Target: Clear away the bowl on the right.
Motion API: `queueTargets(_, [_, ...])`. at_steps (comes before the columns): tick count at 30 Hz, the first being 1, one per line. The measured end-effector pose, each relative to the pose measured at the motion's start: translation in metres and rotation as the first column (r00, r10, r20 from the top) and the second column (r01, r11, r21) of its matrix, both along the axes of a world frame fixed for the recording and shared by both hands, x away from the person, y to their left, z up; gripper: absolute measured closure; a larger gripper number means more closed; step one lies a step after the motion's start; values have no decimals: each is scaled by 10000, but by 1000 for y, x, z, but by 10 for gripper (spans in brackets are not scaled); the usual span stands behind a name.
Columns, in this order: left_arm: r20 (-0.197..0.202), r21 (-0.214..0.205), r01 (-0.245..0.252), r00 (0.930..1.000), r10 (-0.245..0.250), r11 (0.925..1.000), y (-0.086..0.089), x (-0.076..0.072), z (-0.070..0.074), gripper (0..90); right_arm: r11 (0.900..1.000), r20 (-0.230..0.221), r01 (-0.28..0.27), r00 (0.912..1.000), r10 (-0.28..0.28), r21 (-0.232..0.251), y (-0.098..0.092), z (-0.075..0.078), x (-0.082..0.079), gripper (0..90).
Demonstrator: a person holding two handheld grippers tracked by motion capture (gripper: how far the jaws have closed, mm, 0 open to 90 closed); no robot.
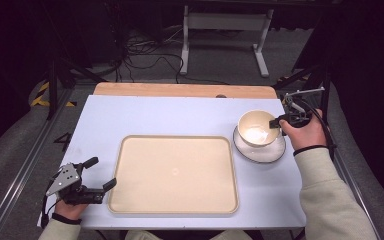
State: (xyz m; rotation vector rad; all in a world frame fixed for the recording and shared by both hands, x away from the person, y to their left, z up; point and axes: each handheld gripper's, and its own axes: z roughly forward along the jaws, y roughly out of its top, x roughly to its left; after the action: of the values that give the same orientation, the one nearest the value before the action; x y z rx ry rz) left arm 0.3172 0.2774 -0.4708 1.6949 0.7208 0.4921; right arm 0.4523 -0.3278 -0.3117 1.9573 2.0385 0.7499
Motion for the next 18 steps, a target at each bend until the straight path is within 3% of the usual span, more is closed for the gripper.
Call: queueTargets(18, [17,-3,5,10000,-5,10000,0,0,0,4,9901,-41,-1344,9909,1347,410,68,16,-13,815])
